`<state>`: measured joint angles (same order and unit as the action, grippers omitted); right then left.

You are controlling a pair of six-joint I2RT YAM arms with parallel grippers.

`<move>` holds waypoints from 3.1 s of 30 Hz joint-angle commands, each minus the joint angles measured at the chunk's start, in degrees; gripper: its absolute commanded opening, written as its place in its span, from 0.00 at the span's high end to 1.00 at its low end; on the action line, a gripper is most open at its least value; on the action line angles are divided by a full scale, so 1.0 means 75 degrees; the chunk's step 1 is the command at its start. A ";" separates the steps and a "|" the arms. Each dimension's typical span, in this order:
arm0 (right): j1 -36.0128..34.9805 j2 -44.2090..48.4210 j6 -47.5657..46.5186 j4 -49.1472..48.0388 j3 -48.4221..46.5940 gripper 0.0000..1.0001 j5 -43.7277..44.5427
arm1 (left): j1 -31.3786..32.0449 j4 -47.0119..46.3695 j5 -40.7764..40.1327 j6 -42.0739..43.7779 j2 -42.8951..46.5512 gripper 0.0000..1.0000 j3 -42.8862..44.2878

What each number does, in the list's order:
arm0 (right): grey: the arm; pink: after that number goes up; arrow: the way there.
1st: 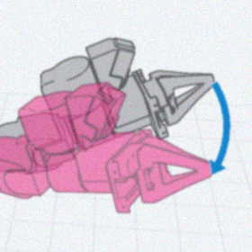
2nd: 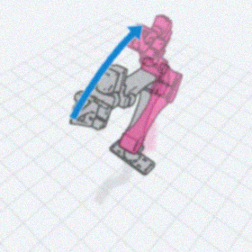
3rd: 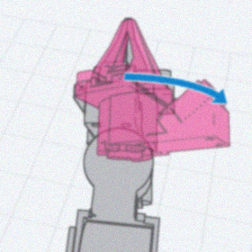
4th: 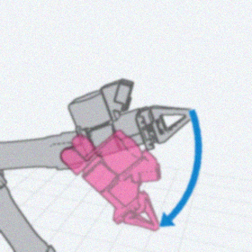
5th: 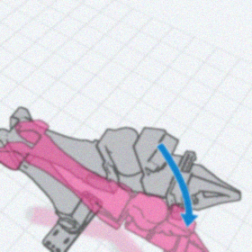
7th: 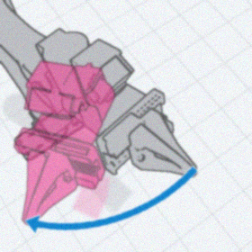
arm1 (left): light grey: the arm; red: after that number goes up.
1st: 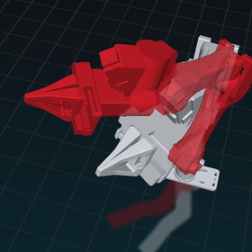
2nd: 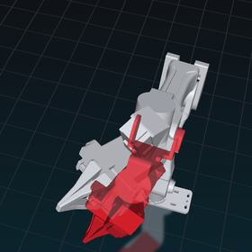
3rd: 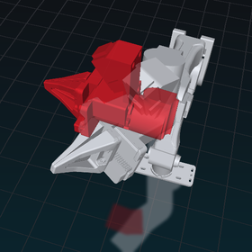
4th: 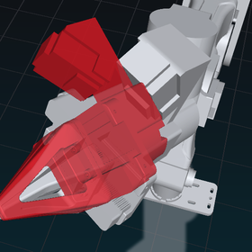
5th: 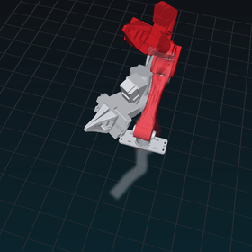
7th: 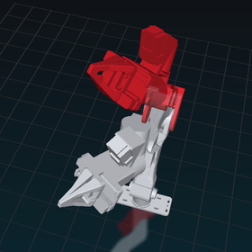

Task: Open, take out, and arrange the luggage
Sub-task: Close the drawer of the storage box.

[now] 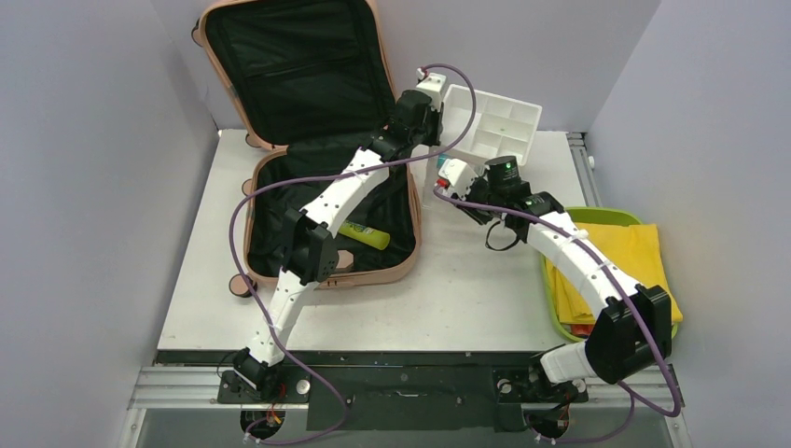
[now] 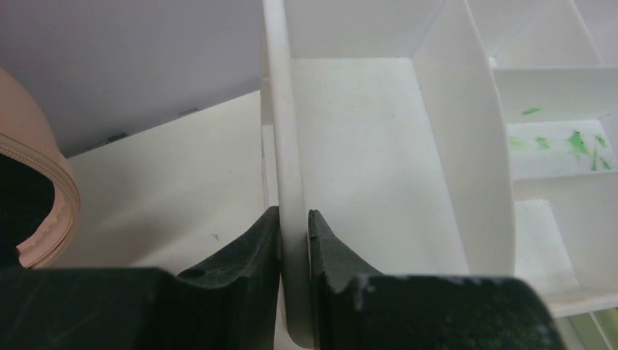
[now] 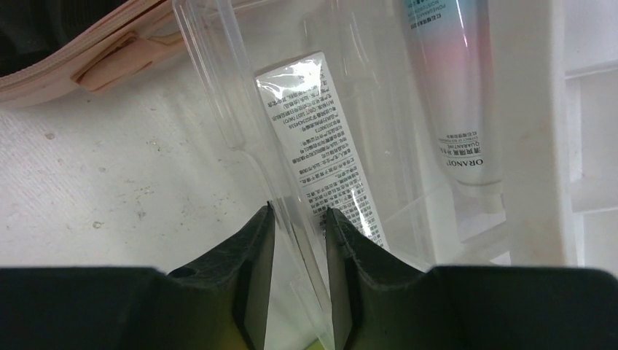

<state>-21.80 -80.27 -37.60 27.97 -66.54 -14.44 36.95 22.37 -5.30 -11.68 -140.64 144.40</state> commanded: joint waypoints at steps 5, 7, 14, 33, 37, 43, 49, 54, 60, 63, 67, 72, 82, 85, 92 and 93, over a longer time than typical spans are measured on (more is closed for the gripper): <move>-0.0221 0.0161 0.0594 -0.0597 -0.0703 0.96 -0.0244 | 0.0173 0.0839 0.0474 -0.0325 -0.0113 0.95 -0.0102; -0.0206 0.0076 0.0424 -0.0208 -0.0884 0.98 -0.0434 | 0.0192 0.0851 0.0453 -0.0334 -0.0131 0.95 -0.0110; -0.0177 -0.0290 -0.0132 0.1232 -0.1663 1.00 -0.1493 | 0.0222 0.0874 0.0317 -0.0364 -0.0210 0.95 -0.0119; -0.0334 -0.0769 0.0182 0.0797 -0.1820 0.96 0.0116 | 0.0252 0.0867 0.0514 -0.0492 -0.0081 0.95 -0.0218; -0.0362 -0.0661 0.0410 0.0141 -0.1613 1.00 0.0905 | 0.0253 0.0881 0.0577 -0.0493 -0.0033 0.95 -0.0286; -0.0374 -0.0461 0.0542 -0.0804 -0.1341 1.00 0.1826 | 0.0274 0.0918 0.0703 -0.0555 0.0045 0.96 -0.0409; -0.0375 -0.0617 0.0219 -0.1441 -0.1132 0.97 0.2567 | 0.0295 0.0949 0.0880 -0.0632 0.0124 0.97 -0.0578; -0.0329 -0.0577 0.0203 -0.2069 -0.1059 0.87 0.3631 | 0.0293 0.0982 0.0969 -0.0670 0.0169 0.98 -0.0649; -0.0296 -0.0383 0.0242 -0.2366 -0.1032 0.63 0.3943 | 0.0291 0.1000 0.1038 -0.0708 0.0251 0.98 -0.0725; -0.0255 0.0011 0.0314 -0.1106 -0.1381 0.56 0.2379 | 0.0272 0.1007 0.1050 -0.0712 0.0281 0.98 -0.0762; -0.0254 0.0607 -0.0011 0.0310 -0.1435 0.57 0.0335 | 0.0275 0.0996 0.1117 -0.0726 0.0295 0.98 -0.0789; -0.0355 0.0858 -0.1147 0.0492 -0.0394 0.66 -0.0304 | 0.0287 0.0948 0.1216 -0.0771 0.0274 0.98 -0.0785; -0.0739 0.0323 -0.1818 0.0169 0.0083 0.80 -0.0176 | 0.0342 0.0926 0.1234 -0.0797 0.0282 0.98 -0.0796; -0.0902 0.0089 -0.1787 -0.0655 0.0367 0.84 0.0460 | 0.0346 0.0913 0.1254 -0.0804 0.0277 0.98 -0.0796; -0.1175 -0.0276 -0.1899 -0.3175 0.1367 0.89 0.2871 | 0.0346 0.0913 0.1357 -0.0855 0.0239 0.98 -0.0819; -0.1190 -0.0318 -0.1999 -0.3634 0.1471 0.89 0.3060 | 0.0341 0.0915 0.1353 -0.0874 0.0237 0.98 -0.0825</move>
<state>-29.93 -81.52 -50.48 16.29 -57.21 -3.55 37.52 20.34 -1.19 -15.31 -138.65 140.22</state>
